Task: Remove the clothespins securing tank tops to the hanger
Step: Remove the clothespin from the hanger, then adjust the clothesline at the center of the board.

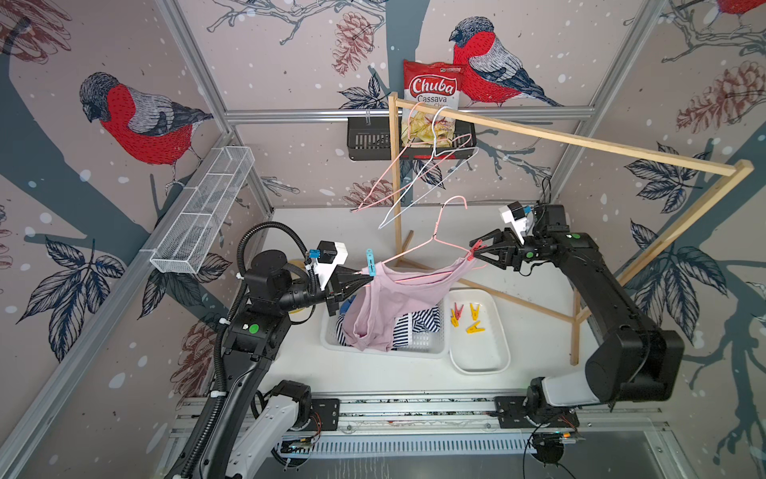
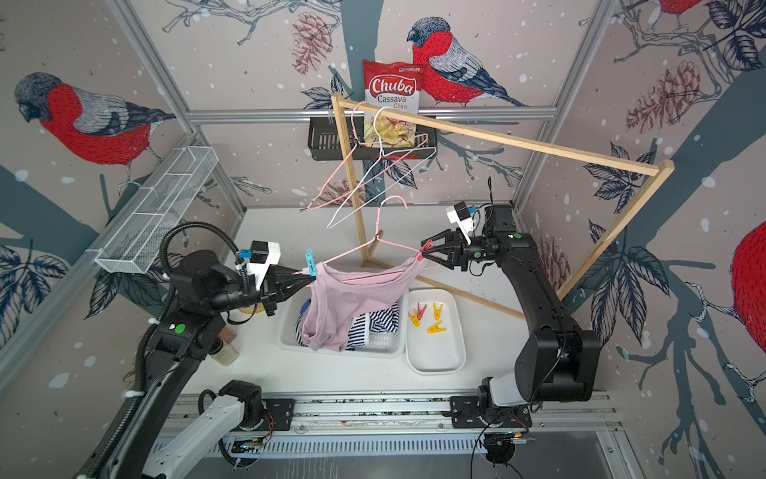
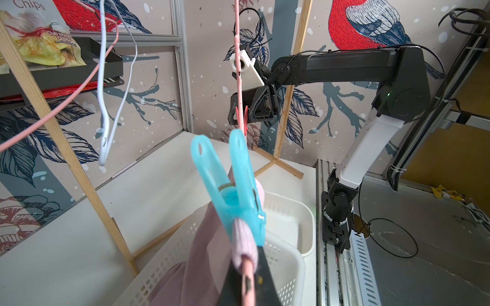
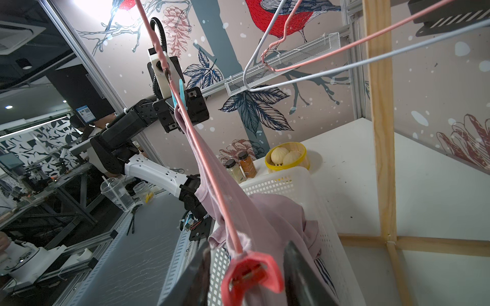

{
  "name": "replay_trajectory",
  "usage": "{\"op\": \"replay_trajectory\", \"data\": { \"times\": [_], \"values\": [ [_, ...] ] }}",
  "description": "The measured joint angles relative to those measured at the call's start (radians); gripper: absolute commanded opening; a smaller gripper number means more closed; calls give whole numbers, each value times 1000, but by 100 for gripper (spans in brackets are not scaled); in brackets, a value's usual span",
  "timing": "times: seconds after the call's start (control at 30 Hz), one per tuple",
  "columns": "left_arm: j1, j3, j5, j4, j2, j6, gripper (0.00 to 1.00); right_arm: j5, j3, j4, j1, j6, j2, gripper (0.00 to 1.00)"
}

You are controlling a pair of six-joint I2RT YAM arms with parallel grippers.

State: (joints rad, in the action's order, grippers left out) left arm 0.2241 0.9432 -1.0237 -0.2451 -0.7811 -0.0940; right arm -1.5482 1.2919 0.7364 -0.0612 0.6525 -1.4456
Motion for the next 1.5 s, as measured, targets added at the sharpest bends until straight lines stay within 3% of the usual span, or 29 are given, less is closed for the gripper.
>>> {"op": "replay_trajectory", "data": {
  "times": [0.2,0.53,1.17,1.5],
  "values": [
    [0,0,-10,0,0,-10,0,-2,6,6,-2,5,2,20],
    [0,0,-19,-2,1,-11,0,-3,24,51,-2,42,6,1],
    [0,-32,-18,-35,27,-34,0,-3,170,306,40,251,19,0],
    [0,-64,109,1,136,-11,0,-3,210,498,51,399,-12,0]
  ]
}}
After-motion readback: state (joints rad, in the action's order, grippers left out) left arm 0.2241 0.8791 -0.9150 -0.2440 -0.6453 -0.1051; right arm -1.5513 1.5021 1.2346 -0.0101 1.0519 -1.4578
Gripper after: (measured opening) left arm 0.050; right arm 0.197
